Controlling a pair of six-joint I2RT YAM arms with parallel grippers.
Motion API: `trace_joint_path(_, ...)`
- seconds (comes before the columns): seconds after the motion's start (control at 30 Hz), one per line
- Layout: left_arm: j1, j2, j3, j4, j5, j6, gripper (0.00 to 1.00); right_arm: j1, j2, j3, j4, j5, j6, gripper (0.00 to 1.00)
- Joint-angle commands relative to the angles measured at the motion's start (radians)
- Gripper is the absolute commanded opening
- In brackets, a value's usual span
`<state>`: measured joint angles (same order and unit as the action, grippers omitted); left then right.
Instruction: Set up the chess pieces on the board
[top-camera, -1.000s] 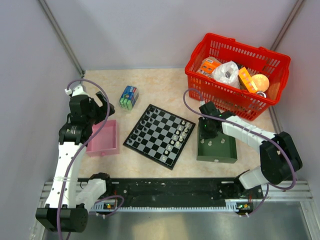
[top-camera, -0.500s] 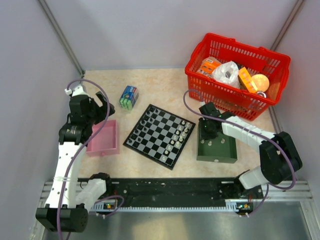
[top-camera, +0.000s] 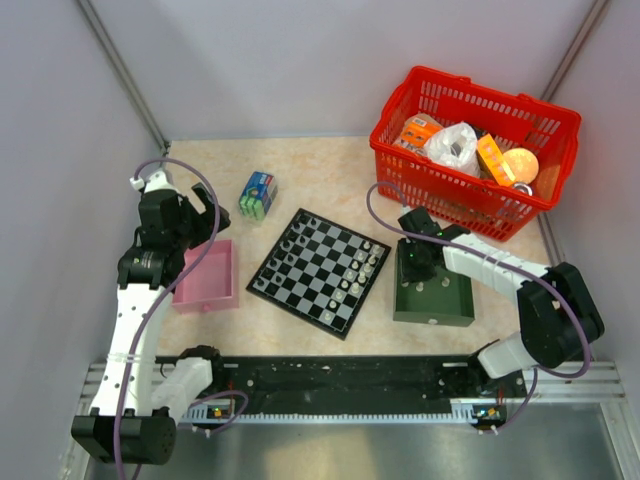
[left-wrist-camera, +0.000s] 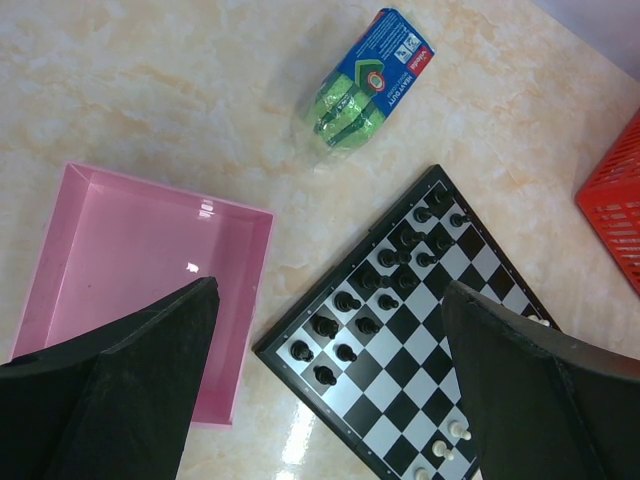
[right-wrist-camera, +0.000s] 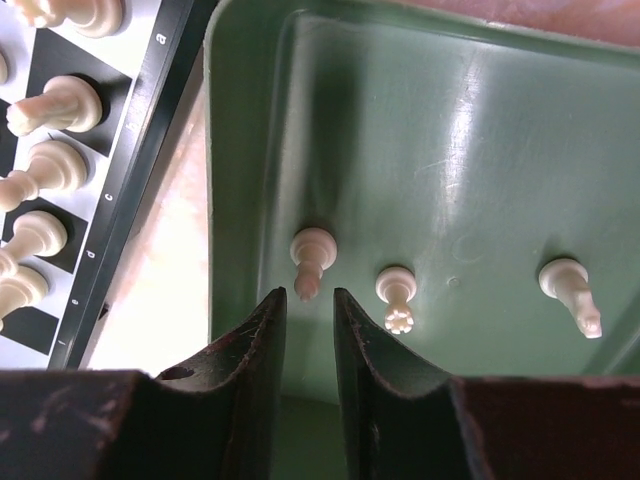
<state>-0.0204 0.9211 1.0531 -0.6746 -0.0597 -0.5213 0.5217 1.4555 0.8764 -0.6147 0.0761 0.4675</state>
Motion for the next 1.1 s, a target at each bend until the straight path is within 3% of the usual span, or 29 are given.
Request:
trace_joint_path(0.0,0.005,0.002,0.022,0.033,0.014,-0.005,0.99,0.004,0.002,0.003,0.023,-0.001,0.000,0.26)
trace_joint_path(0.4,0.005,0.005,0.021,0.036,0.018,-0.006,0.99,0.003,0.012,0.012,0.035,0.001,-0.003,0.21)
trace_joint_path(0.83,0.005,0.002,0.012,0.040,0.020,-0.006,0.99,0.004,0.008,0.022,0.032,-0.001,-0.017,0.09)
trace_joint_path(1.07,0.005,-0.004,0.002,0.040,0.023,-0.006,0.99,0.003,-0.053,0.065,-0.032,0.031,-0.029,0.07)
